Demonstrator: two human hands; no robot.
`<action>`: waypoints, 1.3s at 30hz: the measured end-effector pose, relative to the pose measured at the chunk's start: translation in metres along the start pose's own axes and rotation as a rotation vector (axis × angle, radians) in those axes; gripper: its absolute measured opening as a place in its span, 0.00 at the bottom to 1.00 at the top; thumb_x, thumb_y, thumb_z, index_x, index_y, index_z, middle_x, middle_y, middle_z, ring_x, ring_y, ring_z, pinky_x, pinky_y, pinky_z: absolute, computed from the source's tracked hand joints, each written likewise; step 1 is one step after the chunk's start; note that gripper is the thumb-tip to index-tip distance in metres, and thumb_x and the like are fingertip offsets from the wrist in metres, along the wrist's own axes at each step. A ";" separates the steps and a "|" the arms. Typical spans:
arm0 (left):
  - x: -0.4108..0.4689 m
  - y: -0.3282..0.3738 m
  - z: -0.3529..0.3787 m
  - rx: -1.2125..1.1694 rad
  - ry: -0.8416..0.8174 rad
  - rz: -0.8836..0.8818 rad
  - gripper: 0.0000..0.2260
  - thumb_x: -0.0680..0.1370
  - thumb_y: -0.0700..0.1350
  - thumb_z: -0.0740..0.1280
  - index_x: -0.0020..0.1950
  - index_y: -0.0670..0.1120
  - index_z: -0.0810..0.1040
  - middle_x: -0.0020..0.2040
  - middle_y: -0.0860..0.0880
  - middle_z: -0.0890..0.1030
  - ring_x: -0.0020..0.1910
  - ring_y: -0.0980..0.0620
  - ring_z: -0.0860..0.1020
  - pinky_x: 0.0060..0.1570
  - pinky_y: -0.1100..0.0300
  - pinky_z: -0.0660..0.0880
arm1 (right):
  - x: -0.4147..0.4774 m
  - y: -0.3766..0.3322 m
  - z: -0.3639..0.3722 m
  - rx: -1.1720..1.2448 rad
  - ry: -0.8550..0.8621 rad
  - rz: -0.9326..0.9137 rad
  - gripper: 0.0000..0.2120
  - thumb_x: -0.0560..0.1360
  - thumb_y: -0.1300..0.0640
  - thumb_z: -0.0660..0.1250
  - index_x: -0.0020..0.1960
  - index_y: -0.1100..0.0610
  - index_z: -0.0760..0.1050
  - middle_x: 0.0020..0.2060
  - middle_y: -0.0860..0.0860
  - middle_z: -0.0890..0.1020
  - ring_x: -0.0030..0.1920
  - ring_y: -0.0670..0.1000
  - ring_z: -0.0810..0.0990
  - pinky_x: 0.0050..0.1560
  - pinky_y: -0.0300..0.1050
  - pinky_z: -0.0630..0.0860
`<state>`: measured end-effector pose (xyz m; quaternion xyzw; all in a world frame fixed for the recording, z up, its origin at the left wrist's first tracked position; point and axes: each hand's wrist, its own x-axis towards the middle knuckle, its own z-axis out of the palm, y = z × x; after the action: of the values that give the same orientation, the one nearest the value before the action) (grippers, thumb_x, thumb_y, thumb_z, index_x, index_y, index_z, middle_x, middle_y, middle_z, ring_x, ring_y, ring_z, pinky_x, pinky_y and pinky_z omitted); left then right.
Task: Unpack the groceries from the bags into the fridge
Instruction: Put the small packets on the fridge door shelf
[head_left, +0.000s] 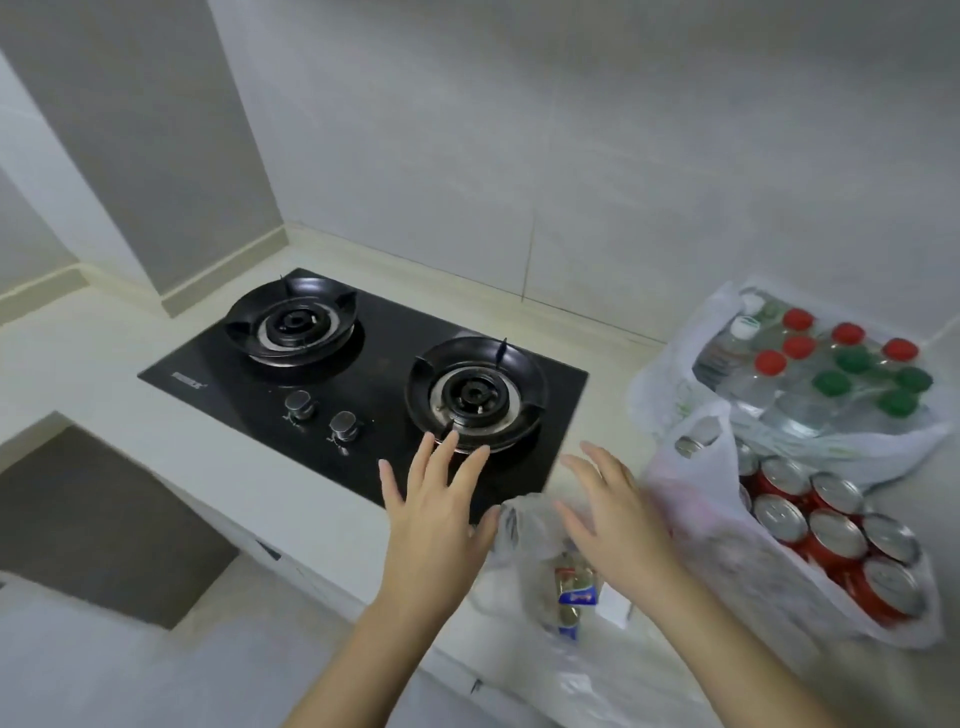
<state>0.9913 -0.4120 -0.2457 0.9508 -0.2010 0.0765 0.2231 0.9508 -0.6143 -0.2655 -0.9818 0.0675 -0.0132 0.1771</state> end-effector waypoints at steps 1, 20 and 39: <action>-0.002 0.006 0.008 -0.039 -0.002 0.026 0.21 0.73 0.48 0.74 0.66 0.49 0.78 0.67 0.48 0.76 0.70 0.44 0.71 0.71 0.35 0.54 | -0.002 0.009 0.000 0.030 -0.006 -0.003 0.17 0.79 0.51 0.63 0.66 0.50 0.71 0.67 0.47 0.70 0.63 0.51 0.72 0.60 0.48 0.73; -0.021 0.042 0.148 0.262 -0.612 0.078 0.32 0.75 0.60 0.62 0.76 0.52 0.58 0.77 0.46 0.57 0.79 0.44 0.47 0.73 0.36 0.36 | -0.015 0.103 0.067 -0.144 -0.496 0.033 0.33 0.65 0.42 0.73 0.66 0.45 0.67 0.63 0.45 0.70 0.62 0.51 0.72 0.55 0.44 0.69; -0.030 0.041 0.176 0.078 -0.341 -0.107 0.14 0.77 0.56 0.63 0.62 0.59 0.77 0.61 0.59 0.74 0.71 0.56 0.63 0.75 0.46 0.39 | -0.024 0.119 0.096 0.052 -0.295 0.085 0.24 0.69 0.53 0.72 0.64 0.52 0.75 0.63 0.47 0.72 0.61 0.52 0.73 0.59 0.42 0.70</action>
<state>0.9567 -0.5151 -0.3929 0.9673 -0.1818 -0.0902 0.1523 0.9167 -0.6886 -0.3970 -0.9644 0.0820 0.1368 0.2109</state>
